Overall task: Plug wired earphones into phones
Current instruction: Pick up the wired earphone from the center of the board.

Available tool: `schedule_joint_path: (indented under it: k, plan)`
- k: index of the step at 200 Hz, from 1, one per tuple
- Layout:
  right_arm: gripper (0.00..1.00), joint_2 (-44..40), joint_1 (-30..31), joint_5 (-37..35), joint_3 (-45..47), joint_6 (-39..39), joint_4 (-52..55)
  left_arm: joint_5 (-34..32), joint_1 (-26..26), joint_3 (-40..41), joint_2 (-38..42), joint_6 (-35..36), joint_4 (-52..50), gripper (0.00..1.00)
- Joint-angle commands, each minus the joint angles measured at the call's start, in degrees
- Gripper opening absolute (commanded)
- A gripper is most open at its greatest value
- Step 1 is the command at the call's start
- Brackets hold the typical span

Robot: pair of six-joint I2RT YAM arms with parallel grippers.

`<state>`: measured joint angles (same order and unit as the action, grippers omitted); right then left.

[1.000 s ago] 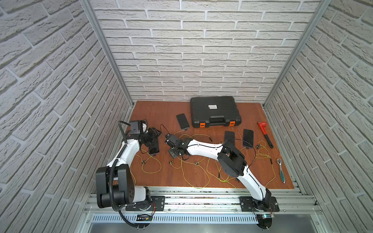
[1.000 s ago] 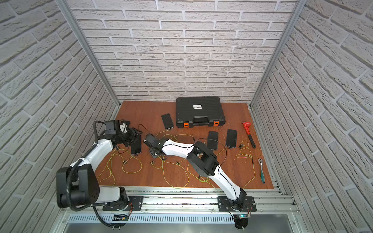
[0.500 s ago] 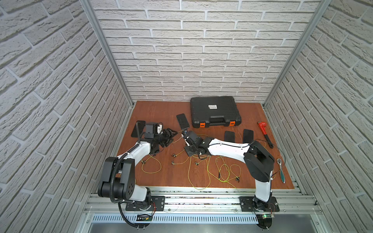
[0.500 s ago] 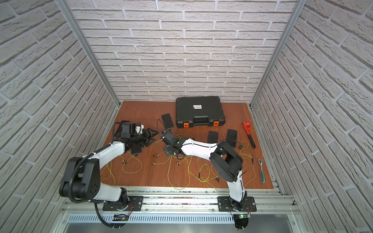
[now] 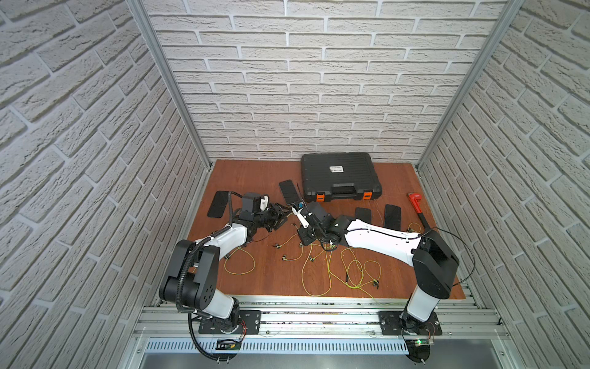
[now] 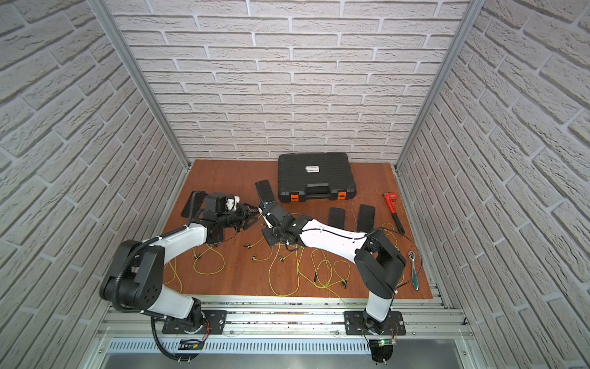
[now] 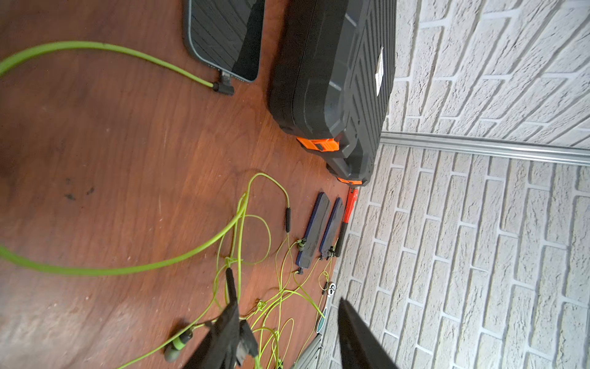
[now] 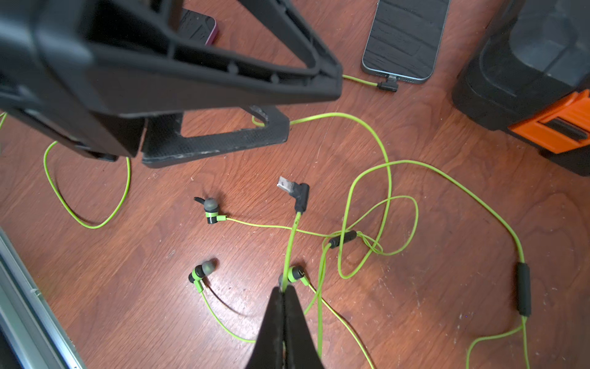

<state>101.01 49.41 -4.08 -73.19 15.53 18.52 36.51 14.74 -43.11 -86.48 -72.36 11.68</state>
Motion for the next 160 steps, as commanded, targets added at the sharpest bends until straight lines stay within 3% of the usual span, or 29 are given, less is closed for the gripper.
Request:
schedule_joint_path:
  k: [1, 29, 68, 106, 160]
  plan:
    - [0.06, -2.40, 0.34, -0.33, 1.01, -0.70, -2.83, 0.86, 1.22, -0.34, -0.75, -2.25, 3.93, 0.48]
    - [0.06, -4.20, 0.34, -1.83, 3.65, 0.14, -6.51, -0.82, 0.71, -0.80, 0.33, 0.45, -2.27, 0.50]
    - [0.06, -6.25, 0.34, -4.60, 6.58, 1.27, -9.98, 2.62, 0.29, -0.15, -0.24, -3.09, 0.53, 0.47]
    - [0.06, -6.18, 0.42, -6.42, 7.60, 2.41, -13.45, 5.56, 1.72, 0.44, -2.05, -8.10, 5.71, 0.38]
    - [0.06, -4.97, 0.43, -7.51, 7.45, 3.02, -15.01, 4.85, 2.53, 0.07, -0.99, -6.34, 1.94, 0.29]
